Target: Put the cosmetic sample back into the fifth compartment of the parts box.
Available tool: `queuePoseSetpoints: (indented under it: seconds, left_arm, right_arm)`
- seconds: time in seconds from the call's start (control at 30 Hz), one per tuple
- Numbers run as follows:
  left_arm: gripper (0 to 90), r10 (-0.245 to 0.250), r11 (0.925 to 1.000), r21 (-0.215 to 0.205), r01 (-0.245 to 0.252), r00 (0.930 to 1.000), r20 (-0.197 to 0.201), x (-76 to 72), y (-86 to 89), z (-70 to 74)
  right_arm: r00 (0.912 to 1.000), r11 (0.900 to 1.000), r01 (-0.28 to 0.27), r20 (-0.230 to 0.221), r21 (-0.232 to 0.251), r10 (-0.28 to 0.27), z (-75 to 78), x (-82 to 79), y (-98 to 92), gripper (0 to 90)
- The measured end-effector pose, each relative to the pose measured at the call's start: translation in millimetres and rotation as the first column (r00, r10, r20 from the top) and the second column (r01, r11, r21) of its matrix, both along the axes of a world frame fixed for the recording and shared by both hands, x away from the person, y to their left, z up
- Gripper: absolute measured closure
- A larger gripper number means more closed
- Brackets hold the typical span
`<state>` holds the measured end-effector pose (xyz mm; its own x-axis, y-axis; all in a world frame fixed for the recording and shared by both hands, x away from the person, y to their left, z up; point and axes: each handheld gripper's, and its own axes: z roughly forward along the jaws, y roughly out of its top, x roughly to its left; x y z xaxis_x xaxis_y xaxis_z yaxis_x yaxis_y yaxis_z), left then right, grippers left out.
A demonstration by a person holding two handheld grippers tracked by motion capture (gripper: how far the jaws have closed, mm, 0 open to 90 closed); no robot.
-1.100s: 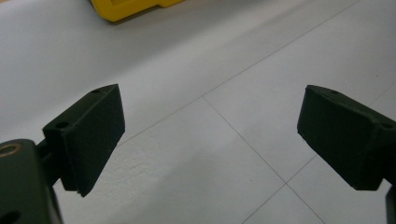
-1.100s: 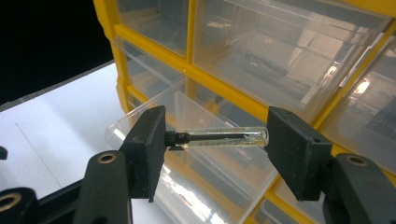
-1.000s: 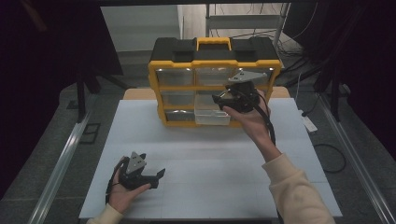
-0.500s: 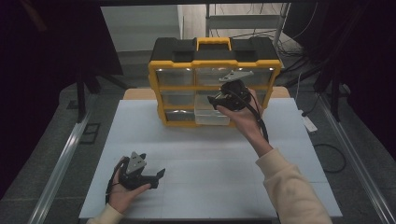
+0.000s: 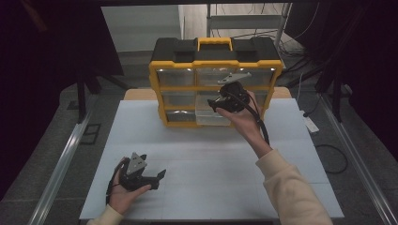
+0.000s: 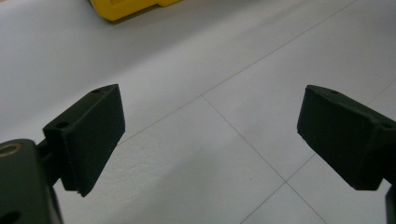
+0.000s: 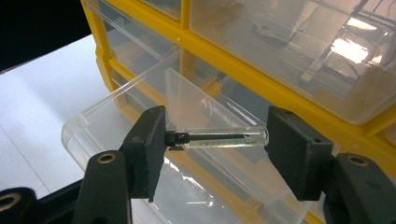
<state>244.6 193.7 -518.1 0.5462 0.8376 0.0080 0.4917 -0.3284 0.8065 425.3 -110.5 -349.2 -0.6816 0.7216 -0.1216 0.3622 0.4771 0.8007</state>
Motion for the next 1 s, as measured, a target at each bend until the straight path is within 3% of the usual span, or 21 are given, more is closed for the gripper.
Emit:
queuePoseSetpoints:
  seconds: [0.1, 0.2, 0.3, 0.83, 1.0]
  left_arm:
    - [8.3, 0.0, 1.0, 0.001, 0.0, 1.0, 0.001, -0.1, 0.0, 0.1]
    - [8.3, 0.001, 1.0, 0.0, -0.001, 1.0, 0.0, -0.1, 0.3, 0.0]
    - [8.3, 0.001, 1.0, 0.001, -0.001, 1.0, 0.0, -0.1, -0.1, 0.0]
    - [8.1, 0.004, 0.9998, -0.018, -0.004, 1.0, -0.002, 1.7, 1.6, 1.7]
    - [8.1, 0.009, 0.9998, -0.015, -0.008, 1.0, 0.003, 1.2, 0.3, 3.2]
  right_arm:
    - [1.0, 1.0, -0.001, -0.006, -0.002, 0.001, -0.5, 0.4, -0.1, 38.0]
    - [1.0, 1.0, -0.01, 0.001, -0.003, 0.01, -0.9, -0.5, 0.4, 22.8]
    - [0.9999, 1.0, -0.017, -0.002, 0.024, 0.017, 0.0, -3.6, -0.9, 18.6]
    - [0.9977, 0.995, -0.065, 0.025, 0.08, 0.063, -1.7, -15.5, -22.0, 18.1]
    - [0.9977, 0.994, -0.059, 0.037, 0.093, 0.056, -0.2, -18.3, -29.5, 18.1]
